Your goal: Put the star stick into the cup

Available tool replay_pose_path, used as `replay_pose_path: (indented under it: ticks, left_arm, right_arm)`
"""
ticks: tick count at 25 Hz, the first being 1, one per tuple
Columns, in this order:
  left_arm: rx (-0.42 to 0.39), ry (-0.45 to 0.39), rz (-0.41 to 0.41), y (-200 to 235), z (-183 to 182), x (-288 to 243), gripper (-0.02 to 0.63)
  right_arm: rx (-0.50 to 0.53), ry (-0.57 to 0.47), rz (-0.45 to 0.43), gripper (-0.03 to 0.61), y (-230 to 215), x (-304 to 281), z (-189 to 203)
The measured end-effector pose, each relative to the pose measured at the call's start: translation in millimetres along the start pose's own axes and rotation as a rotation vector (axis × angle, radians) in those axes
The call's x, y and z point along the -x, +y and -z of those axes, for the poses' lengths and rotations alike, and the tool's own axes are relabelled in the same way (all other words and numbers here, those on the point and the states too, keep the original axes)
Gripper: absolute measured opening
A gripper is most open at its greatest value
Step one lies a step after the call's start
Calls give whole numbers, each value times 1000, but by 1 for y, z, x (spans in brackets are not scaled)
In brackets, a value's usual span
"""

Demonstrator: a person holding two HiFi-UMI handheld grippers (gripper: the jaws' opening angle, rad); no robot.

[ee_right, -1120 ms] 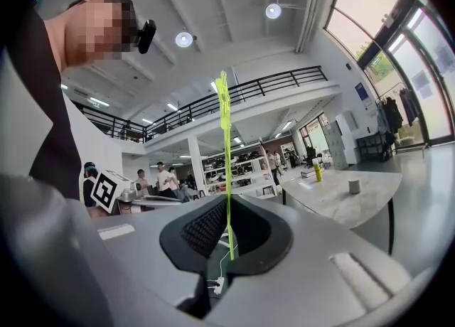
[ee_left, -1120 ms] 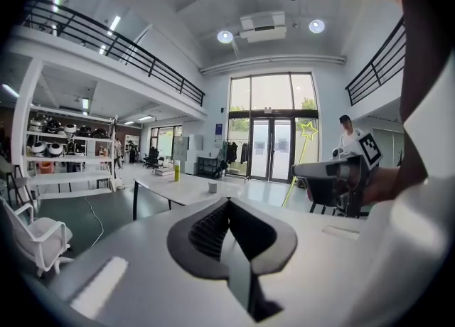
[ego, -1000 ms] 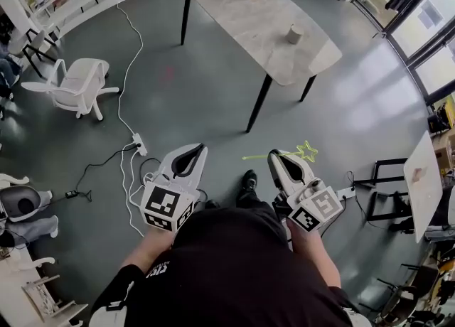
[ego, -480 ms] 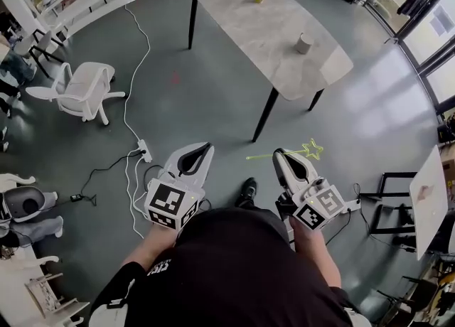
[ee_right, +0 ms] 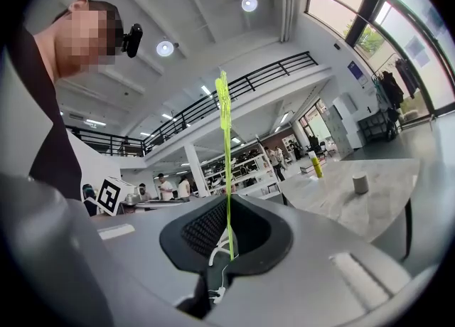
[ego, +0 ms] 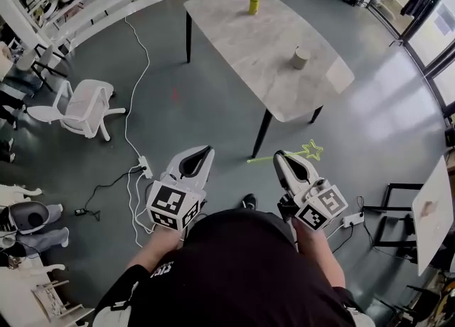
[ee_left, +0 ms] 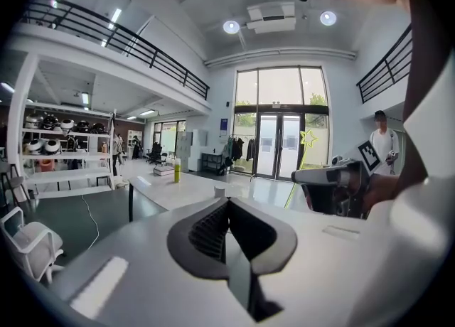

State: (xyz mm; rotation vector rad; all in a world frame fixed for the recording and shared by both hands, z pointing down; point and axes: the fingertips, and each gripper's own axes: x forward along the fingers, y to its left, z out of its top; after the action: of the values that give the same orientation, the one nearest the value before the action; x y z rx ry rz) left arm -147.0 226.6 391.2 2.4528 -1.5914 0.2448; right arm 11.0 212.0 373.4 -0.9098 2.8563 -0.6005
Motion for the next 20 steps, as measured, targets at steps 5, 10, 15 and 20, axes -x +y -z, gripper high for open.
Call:
replay_pose_path:
  ticks: [5, 10, 15, 20]
  left_arm:
    - [53, 1, -3, -8, -9, -44, 3]
    - [51, 2, -31, -9, -16, -76, 3]
    - [59, 39, -17, 0, -10, -111, 3]
    - [64, 30, 17, 19, -21, -164, 3]
  right_arm:
    - [-22, 9, -10, 26, -43, 5, -10]
    - [-39, 26, -5, 26, -79, 13, -15]
    - [-81, 31, 41, 26, -116, 10, -12]
    - [-94, 26, 84, 26, -155, -11, -21]
